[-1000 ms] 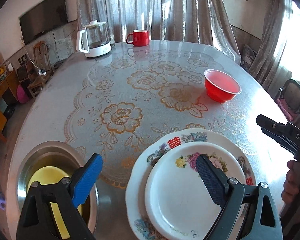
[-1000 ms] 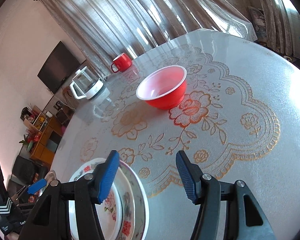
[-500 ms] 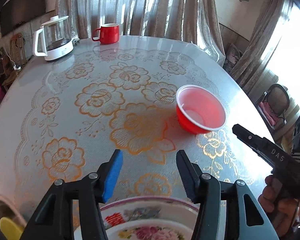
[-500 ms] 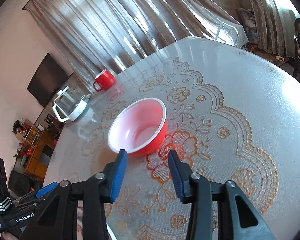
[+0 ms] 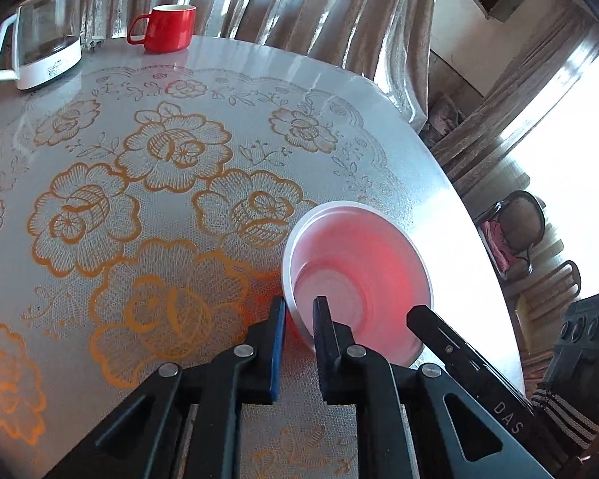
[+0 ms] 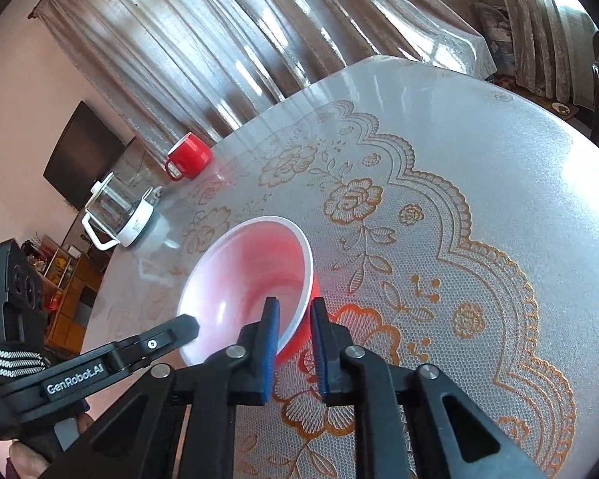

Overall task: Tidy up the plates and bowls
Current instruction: 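Grasp the red bowl rim with the left tool and lift it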

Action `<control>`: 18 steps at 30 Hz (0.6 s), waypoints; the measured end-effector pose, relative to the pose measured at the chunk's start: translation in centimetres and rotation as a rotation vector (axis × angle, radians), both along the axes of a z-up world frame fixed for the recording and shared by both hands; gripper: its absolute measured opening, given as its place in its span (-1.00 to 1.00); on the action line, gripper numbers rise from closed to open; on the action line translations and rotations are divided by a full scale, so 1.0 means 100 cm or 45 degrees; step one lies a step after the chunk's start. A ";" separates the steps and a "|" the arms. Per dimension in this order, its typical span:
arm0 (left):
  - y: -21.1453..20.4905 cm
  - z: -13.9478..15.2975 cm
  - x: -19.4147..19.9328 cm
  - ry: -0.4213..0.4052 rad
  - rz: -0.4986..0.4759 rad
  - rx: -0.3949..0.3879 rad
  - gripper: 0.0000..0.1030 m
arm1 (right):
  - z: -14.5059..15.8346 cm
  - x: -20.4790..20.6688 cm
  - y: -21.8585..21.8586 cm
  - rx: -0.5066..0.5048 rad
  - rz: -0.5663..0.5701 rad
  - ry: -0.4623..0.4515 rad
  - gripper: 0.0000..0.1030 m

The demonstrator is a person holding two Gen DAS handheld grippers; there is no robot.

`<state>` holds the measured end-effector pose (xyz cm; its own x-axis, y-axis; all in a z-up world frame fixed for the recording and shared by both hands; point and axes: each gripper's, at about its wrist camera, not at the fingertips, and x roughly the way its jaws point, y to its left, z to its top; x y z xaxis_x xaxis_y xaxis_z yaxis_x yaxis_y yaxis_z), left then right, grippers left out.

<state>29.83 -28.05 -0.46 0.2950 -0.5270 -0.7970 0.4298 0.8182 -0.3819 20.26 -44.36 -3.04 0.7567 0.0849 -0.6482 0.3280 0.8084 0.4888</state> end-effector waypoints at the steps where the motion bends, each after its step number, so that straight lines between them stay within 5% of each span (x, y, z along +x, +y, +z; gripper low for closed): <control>1: 0.001 0.000 -0.001 0.006 -0.006 -0.006 -0.75 | 0.000 0.000 0.001 -0.009 0.002 0.003 -0.75; 18: 0.080 0.026 -0.066 -0.114 0.085 0.023 -0.74 | 0.006 -0.033 0.051 0.086 0.140 -0.029 -0.75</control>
<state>23.19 -20.06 2.18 0.3993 -0.4895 -0.7752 0.4059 0.8525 -0.3293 16.94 -39.30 -2.41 0.7547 0.2111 -0.6211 0.2274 0.8039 0.5495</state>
